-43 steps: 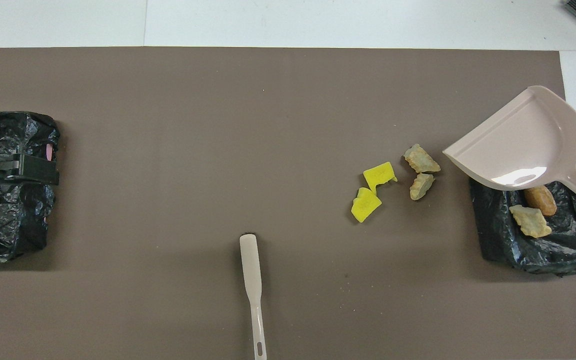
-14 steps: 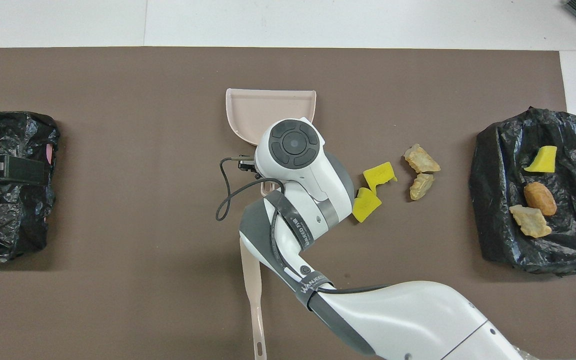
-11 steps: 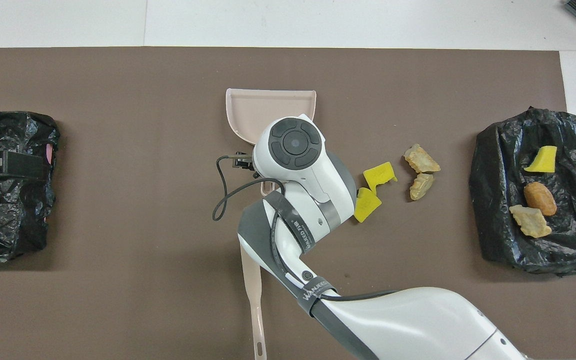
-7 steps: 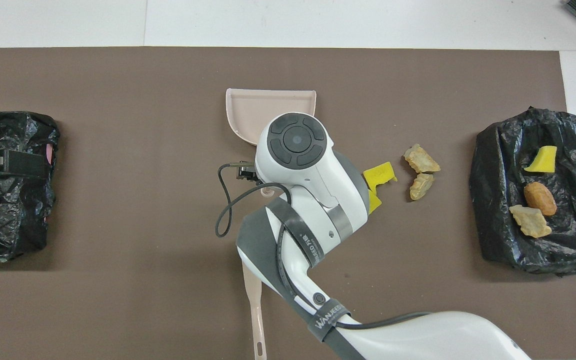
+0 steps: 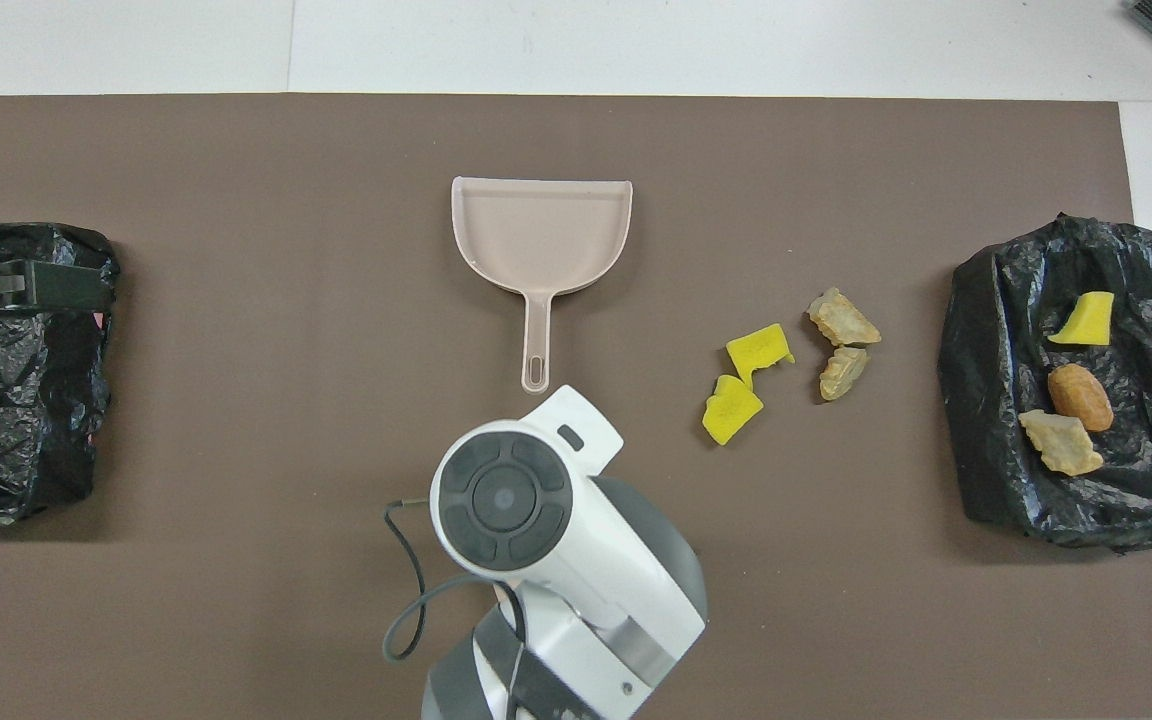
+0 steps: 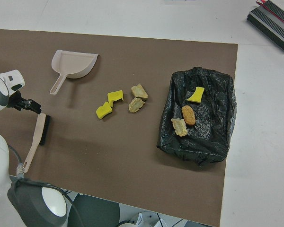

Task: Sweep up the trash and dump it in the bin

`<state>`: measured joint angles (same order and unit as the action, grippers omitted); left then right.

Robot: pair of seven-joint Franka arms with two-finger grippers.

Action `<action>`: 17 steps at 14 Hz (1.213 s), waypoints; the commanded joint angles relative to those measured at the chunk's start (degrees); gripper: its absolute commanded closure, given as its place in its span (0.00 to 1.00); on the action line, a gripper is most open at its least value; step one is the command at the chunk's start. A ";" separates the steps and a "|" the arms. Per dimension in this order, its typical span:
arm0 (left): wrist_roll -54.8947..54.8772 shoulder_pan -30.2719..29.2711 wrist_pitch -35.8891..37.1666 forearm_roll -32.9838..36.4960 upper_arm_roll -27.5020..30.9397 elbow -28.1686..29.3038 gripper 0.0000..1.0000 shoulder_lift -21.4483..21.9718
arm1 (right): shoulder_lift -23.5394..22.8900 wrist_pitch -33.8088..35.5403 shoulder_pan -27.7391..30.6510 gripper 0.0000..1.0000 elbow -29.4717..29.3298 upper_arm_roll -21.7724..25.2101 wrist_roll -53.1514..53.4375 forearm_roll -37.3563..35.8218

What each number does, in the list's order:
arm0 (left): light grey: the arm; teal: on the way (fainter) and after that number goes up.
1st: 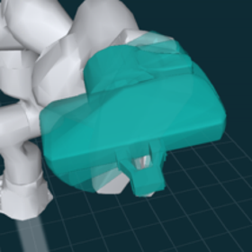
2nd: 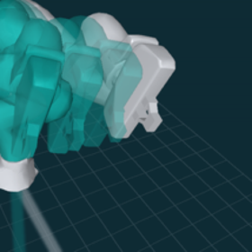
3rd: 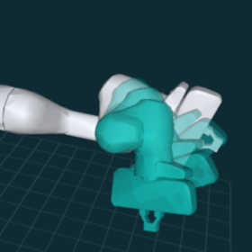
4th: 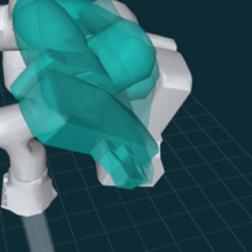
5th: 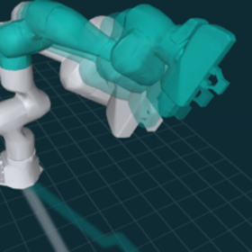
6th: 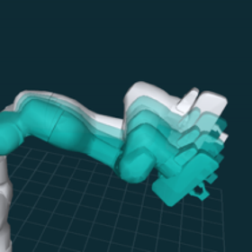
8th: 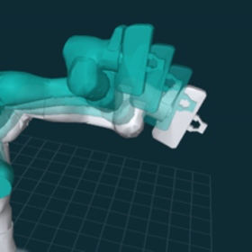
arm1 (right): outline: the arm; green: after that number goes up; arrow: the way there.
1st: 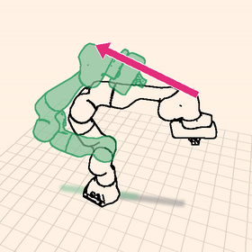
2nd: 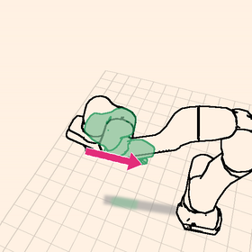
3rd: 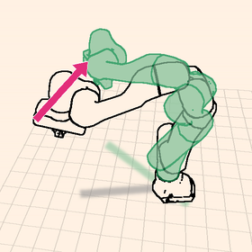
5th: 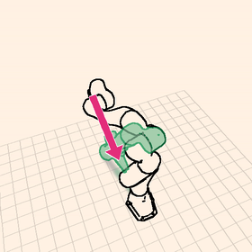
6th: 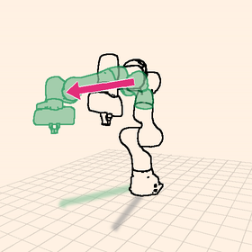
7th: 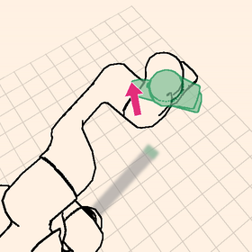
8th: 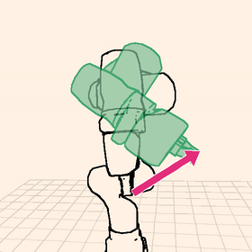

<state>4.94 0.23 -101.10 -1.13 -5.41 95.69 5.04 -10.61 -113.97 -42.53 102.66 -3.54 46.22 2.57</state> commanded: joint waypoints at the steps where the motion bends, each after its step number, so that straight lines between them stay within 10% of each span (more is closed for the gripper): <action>1: 0.51 0.64 -3.31 -0.10 -0.12 0.82 0.00 -1.35 | 6.38 -5.88 -2.19 0.00 10.33 -0.06 2.64 0.16; 9: 6.04 5.39 -9.81 -0.10 -0.13 0.90 0.00 -5.39 | 9.12 -19.09 -11.16 0.01 25.30 -0.15 13.00 1.04; 17: 8.95 8.64 -15.53 -0.10 -0.13 1.78 0.00 -7.94 | 8.24 -20.15 -12.75 0.26 27.68 -0.15 16.44 1.21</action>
<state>13.22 8.22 -115.04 -1.20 -6.25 96.60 -3.10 -3.21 -132.47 -55.00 128.87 -3.79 61.38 3.08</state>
